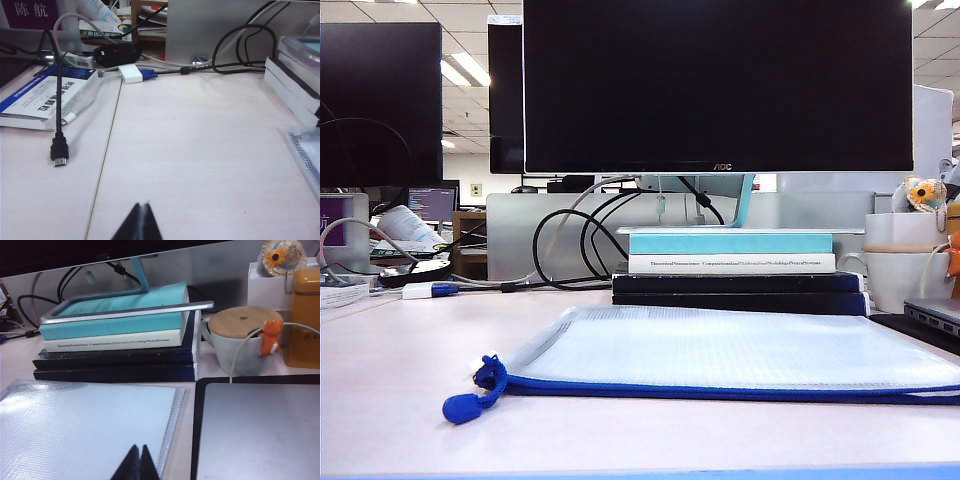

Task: Pick up the transparent plastic file bag with a blue zipper and close its zipper.

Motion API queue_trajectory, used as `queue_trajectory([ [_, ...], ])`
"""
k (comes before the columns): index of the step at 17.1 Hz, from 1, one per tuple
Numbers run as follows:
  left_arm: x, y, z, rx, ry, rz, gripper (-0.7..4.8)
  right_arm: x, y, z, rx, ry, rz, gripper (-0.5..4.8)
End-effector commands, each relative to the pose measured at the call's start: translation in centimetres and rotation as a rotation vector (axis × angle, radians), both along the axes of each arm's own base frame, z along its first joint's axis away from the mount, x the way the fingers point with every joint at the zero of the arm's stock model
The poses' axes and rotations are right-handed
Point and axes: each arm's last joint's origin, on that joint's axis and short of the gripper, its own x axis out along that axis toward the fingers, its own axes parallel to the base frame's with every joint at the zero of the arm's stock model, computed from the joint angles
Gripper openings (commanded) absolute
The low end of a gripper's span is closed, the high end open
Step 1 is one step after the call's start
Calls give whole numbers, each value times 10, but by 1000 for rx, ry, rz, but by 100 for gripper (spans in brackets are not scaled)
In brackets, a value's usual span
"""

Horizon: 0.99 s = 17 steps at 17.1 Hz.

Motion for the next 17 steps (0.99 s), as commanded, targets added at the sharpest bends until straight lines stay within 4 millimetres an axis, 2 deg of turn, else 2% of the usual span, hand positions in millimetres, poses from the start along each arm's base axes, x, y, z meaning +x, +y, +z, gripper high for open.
queue_trajectory([
  [1, 0, -1, 7, -84, -57, -14, -6, 0, 0, 1, 4, -7, 1, -1],
  [3, 0, -3, 18, -170, -161, -102, -6, 0, 0, 1, 4, -8, 1, -1],
  [4, -2, -5, 29, -169, -205, -178, -6, 0, 0, 3, 66, -15, -3, -1],
  [7, -8, -4, 46, -94, -174, -179, -6, -1, -2, 12, 112, -46, -56, -3],
  [8, -11, -4, 55, -95, -179, -164, -6, -4, -4, 21, 111, -56, -130, -3],
  [9, -14, -3, 81, -87, -219, -154, -6, -10, -8, 47, 123, -123, -246, -3],
  [10, -13, -3, 89, -61, -220, -156, -6, -11, -8, 53, 128, -145, -244, -3],
  [12, -8, -5, 106, 77, -206, -209, -6, -10, -8, 63, 129, -146, -242, -3],
  [15, 9, -13, 129, 311, -202, -433, -6, -1, -7, 72, 115, -83, -223, -3],
  [17, 25, -18, 140, 439, -217, -593, -5, 11, -3, 83, 103, -16, -151, -3],
])
